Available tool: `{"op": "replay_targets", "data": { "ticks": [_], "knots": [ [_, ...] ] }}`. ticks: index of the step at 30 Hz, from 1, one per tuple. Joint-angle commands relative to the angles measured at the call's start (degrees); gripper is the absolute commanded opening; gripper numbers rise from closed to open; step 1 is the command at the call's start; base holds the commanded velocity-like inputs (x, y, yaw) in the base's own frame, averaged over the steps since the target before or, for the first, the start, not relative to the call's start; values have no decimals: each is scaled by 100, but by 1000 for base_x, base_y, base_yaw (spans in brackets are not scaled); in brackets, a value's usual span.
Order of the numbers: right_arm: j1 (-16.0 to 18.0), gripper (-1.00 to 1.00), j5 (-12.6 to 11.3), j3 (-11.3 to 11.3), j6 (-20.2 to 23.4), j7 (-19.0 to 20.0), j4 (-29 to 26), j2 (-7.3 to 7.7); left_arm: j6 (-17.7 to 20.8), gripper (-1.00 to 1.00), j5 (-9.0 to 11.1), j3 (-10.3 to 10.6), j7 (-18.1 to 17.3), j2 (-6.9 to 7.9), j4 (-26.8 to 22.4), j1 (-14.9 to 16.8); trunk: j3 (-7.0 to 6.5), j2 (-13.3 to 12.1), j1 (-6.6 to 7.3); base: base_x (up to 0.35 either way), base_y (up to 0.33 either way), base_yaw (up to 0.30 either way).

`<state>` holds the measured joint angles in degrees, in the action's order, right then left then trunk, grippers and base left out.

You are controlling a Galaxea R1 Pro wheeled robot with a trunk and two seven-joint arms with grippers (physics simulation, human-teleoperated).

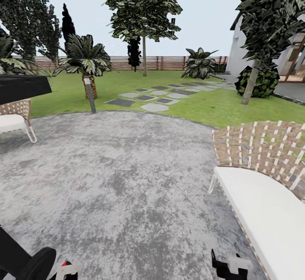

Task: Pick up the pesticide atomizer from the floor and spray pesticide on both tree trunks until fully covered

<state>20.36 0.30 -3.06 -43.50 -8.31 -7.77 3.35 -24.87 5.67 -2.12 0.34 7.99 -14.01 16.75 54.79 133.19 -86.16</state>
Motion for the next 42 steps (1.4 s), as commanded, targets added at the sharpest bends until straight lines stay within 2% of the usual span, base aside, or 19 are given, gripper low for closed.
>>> {"op": "replay_targets", "data": {
  "ticks": [1,13,23,42],
  "knots": [
    [3,100,5,-28,-18,14,4,-1,-18,-100,52,10,-8,1,3,3,5,2,-2,341,-92,18],
    [3,100,5,-28,-18,14,4,-1,-18,-100,56,10,-8,1,3,3,5,2,-2,341,-91,11],
    [3,100,5,-27,-18,14,4,-4,-18,-100,55,10,-8,1,3,3,5,2,-2,341,-16,202],
    [3,100,5,-28,-18,14,4,-3,-18,-100,56,10,-8,1,3,3,5,2,-2,341,0,19]
  ]
}}
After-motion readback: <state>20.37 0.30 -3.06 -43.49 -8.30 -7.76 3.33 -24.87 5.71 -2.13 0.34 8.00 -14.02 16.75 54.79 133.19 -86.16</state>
